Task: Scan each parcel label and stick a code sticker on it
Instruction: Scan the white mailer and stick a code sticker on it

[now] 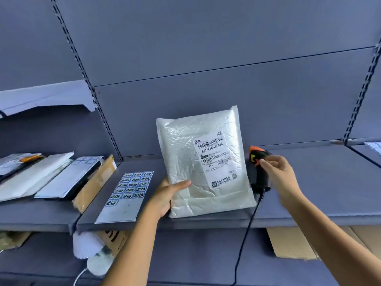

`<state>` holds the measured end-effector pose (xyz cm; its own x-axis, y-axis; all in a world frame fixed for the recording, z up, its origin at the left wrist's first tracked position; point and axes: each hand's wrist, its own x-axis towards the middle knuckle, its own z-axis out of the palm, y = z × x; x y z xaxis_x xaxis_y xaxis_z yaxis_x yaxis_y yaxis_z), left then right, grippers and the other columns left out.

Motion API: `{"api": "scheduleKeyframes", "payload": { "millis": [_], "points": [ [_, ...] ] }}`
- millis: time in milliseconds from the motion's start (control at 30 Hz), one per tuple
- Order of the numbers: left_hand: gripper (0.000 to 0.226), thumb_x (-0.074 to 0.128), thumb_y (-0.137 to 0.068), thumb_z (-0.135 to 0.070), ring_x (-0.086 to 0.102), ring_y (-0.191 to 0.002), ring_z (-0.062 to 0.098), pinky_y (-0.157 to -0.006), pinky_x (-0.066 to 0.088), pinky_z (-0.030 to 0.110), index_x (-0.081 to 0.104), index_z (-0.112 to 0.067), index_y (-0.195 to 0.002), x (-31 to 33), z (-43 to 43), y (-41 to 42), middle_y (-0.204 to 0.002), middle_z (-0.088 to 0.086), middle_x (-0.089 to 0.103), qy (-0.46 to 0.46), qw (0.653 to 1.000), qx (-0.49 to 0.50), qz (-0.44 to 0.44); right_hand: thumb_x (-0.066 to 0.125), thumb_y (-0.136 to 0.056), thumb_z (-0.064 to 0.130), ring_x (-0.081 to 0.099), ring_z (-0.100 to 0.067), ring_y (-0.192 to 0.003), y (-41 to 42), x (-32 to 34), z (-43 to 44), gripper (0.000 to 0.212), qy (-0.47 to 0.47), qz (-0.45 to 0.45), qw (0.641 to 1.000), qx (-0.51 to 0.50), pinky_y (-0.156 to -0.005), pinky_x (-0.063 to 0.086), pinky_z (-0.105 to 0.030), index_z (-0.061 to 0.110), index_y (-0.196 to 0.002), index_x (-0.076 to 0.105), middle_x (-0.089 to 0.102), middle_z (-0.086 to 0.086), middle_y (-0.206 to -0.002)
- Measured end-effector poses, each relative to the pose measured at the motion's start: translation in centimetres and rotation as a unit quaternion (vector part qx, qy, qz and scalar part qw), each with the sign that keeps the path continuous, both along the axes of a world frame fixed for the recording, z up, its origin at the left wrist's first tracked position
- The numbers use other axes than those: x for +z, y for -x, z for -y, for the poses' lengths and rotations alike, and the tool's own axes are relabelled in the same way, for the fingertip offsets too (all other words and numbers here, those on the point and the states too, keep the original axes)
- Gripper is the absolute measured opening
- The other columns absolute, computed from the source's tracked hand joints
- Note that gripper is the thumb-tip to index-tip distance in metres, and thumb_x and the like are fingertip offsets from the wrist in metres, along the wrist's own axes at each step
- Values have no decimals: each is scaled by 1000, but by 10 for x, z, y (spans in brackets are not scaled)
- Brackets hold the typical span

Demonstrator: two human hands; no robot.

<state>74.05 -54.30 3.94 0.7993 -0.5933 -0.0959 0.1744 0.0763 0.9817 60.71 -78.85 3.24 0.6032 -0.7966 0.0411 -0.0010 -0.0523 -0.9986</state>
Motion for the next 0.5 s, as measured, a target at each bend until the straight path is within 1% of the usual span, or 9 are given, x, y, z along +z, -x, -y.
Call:
{"api": "scheduleKeyframes", "payload": {
  "millis": [67, 100, 167, 200, 267, 300, 333, 433, 500],
  "points": [
    [23, 60, -82, 10, 71, -68, 13, -60, 58, 25, 61, -11, -91, -4, -1, -23, -73, 2, 74, 11, 1000, -1, -8, 62, -87, 24, 43, -22, -67, -8, -14, 3, 19, 24, -68, 994, -77, -55, 29, -29, 12, -82, 48, 49, -3, -74],
    [22, 60, -82, 10, 71, -67, 14, -60, 58, 26, 62, -11, -90, -6, -1, -34, -73, 2, 74, 18, 1000, -3, -13, 61, -85, 22, 31, -22, -59, -12, -19, 4, 28, 39, -90, 991, -93, -53, 21, -29, 12, -72, 39, 37, -5, -65],
    [23, 60, -82, 10, 71, -68, 15, -62, 59, 28, 62, -11, -90, -8, 1, -49, -74, 3, 74, 30, 999, -5, -19, 64, -83, 25, 25, -22, -54, -21, -21, 8, 39, 43, -124, 984, -122, -50, 17, -29, 15, -67, 29, 30, -7, -63],
    [22, 60, -81, 10, 71, -68, 16, -63, 59, 29, 62, -10, -91, -11, 2, -56, -74, 4, 74, 31, 999, -9, -19, 67, -81, 31, 33, -23, -54, -26, -19, 9, 39, 33, -151, 979, -130, -48, 22, -28, 13, -70, 34, 38, -9, -68],
    [21, 62, -80, 9, 71, -70, 16, -63, 58, 28, 63, -9, -92, -14, 5, -67, -75, 4, 74, 22, 999, -21, -17, 72, -76, 40, 55, -31, -78, -34, -20, 11, 47, 32, -229, 965, -124, -58, 35, -30, 4, -92, 46, 51, -16, -92],
    [22, 64, -79, 8, 71, -70, 15, -65, 58, 28, 63, -10, -92, -16, 7, -72, -75, 3, 74, 16, 999, -24, -15, 73, -75, 41, 56, -34, -91, -36, -21, 10, 56, 36, -270, 955, -116, -64, 37, -31, 0, -103, 46, 52, -17, -101],
    [23, 67, -77, 6, 71, -71, 15, -67, 57, 29, 63, -10, -93, -19, 9, -78, -76, 2, 74, 13, 999, -26, -13, 74, -76, 38, 55, -35, -96, -38, -23, 10, 59, 53, -297, 948, -106, -66, 37, -31, -3, -108, 46, 52, -17, -103],
    [45, 79, -62, -5, 71, -78, 18, -75, 55, 34, 62, -10, -103, -27, 15, -90, -83, 4, 75, 19, 999, -33, -22, 73, -77, 25, 55, -29, -73, -42, -23, 8, 38, 56, -300, 948, -91, -57, 40, -33, -5, -93, 56, 56, -13, -79],
    [54, 78, -57, -11, 71, -82, 20, -76, 55, 35, 61, -10, -108, -33, 18, -94, -88, 6, 74, 22, 999, -33, -25, 68, -76, 11, 54, -28, -59, -44, -19, 5, 20, -22, -202, 974, -95, -59, 46, -39, -4, -84, 57, 56, -14, -66]
  ]
}}
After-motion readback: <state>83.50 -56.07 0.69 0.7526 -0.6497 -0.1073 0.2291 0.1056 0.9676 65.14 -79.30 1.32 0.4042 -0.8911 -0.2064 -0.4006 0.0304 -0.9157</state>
